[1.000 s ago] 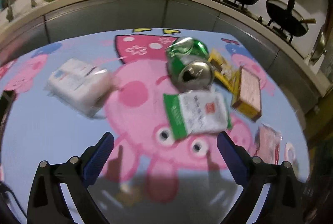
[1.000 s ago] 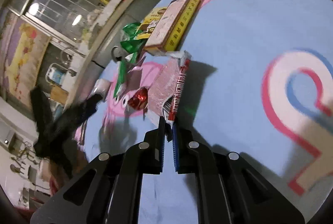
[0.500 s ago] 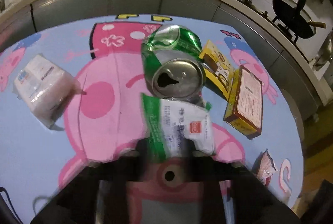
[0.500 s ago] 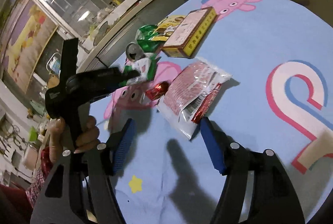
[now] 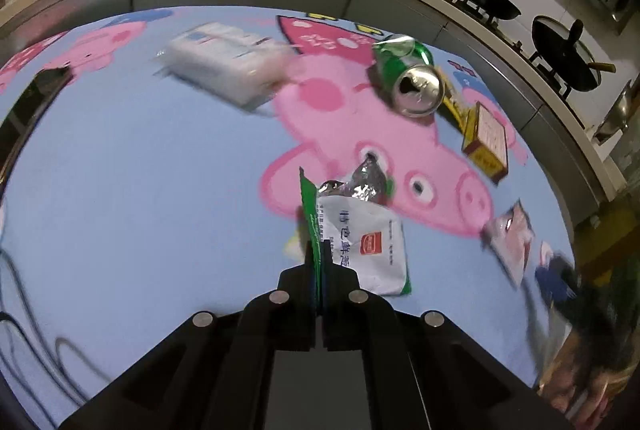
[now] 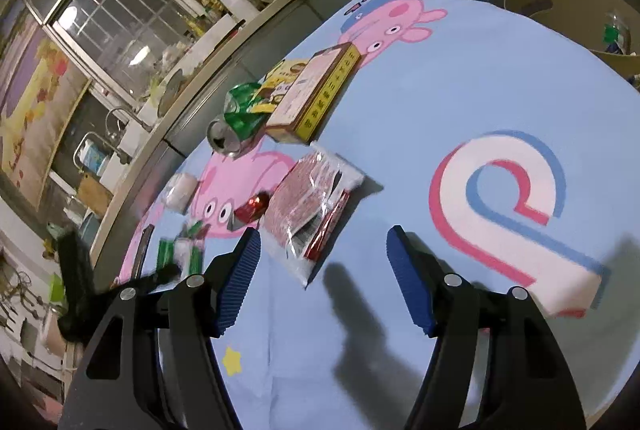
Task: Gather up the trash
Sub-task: 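Grasp the red-and-white wrapper with the right tool while the left grasps the white-green packet, then carry the wrapper and packet over the beige bin with both tools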
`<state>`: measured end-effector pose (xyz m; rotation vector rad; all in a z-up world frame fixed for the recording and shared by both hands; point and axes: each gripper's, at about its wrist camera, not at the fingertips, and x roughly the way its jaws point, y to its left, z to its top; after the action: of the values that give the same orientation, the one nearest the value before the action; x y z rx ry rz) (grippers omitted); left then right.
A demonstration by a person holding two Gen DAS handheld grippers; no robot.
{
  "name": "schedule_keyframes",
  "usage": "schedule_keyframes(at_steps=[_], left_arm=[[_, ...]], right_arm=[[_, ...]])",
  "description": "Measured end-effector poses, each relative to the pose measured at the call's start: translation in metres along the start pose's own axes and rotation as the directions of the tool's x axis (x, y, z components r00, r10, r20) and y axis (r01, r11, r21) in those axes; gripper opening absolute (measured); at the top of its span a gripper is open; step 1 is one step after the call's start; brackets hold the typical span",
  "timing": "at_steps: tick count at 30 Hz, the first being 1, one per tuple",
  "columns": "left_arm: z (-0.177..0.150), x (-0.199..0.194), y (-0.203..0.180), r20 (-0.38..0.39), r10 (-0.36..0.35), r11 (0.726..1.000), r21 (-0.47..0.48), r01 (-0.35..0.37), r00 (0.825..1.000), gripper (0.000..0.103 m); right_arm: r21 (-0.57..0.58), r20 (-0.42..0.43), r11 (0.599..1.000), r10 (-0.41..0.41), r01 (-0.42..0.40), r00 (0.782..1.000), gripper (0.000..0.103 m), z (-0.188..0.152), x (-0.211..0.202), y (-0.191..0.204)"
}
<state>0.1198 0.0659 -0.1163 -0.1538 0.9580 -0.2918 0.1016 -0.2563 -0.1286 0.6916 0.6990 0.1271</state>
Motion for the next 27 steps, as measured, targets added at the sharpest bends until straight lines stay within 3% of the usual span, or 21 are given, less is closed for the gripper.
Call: schedule_keyframes(at_steps=[5, 7, 10, 12, 15, 16, 17, 19, 20, 21, 22, 27], left_arm=[[-0.01, -0.007, 0.009, -0.011, -0.01, 1.0, 0.002, 0.01, 1.0, 0.004], [-0.009, -0.006, 0.01, -0.018, -0.018, 1.0, -0.011, 0.017, 1.0, 0.011], [-0.006, -0.005, 0.007, -0.019, -0.037, 0.999, -0.016, 0.037, 0.999, 0.032], [-0.004, -0.003, 0.002, -0.012, -0.031, 1.0, -0.006, 0.031, 0.999, 0.046], [-0.002, -0.001, -0.003, -0.005, -0.026, 1.0, -0.001, 0.026, 1.0, 0.052], [-0.001, 0.0, -0.005, -0.003, -0.023, 1.0, 0.0, 0.023, 1.0, 0.052], [0.0, 0.001, -0.006, 0.0, -0.026, 1.0, 0.0, 0.026, 1.0, 0.052], [0.001, 0.003, -0.006, 0.002, -0.036, 0.999, -0.005, 0.036, 0.999, 0.041], [0.002, 0.004, -0.006, 0.0, -0.036, 0.999, -0.007, 0.036, 0.999, 0.029], [0.003, 0.005, -0.005, -0.006, -0.047, 0.999, -0.009, 0.047, 0.999, 0.007], [0.003, 0.008, -0.004, -0.02, -0.065, 0.998, -0.016, 0.064, 0.998, 0.003], [0.003, -0.002, -0.006, -0.002, -0.114, 0.993, -0.028, 0.114, 0.993, 0.002]], right_arm=[[-0.075, 0.046, 0.996, -0.047, 0.05, 0.998, 0.063, 0.024, 0.013, 0.003], [-0.092, 0.027, 0.993, -0.068, 0.07, 0.997, 0.063, 0.031, 0.025, 0.002], [-0.128, 0.024, 0.989, -0.073, 0.076, 0.997, 0.059, 0.034, 0.032, 0.009], [-0.138, 0.002, 0.989, -0.055, 0.055, 0.998, 0.052, 0.029, 0.035, 0.014], [-0.187, -0.026, 0.981, -0.059, 0.053, 0.998, 0.03, 0.02, 0.042, 0.025], [-0.198, -0.033, 0.979, -0.059, 0.052, 0.998, 0.025, 0.016, 0.043, 0.028], [-0.2, -0.058, 0.979, -0.047, 0.034, 0.997, 0.012, 0.012, 0.045, 0.03], [-0.208, -0.075, 0.978, -0.035, 0.018, 0.997, 0.012, 0.004, 0.047, 0.036], [-0.221, -0.081, 0.975, -0.032, 0.013, 0.996, 0.011, 0.001, 0.047, 0.039], [-0.23, -0.09, 0.973, -0.026, 0.005, 0.996, 0.011, -0.002, 0.049, 0.043], [-0.232, -0.109, 0.973, -0.012, -0.014, 0.994, 0.01, -0.006, 0.051, 0.047], [-0.23, -0.128, 0.971, 0.031, -0.06, 0.991, 0.008, -0.013, 0.048, 0.06]])
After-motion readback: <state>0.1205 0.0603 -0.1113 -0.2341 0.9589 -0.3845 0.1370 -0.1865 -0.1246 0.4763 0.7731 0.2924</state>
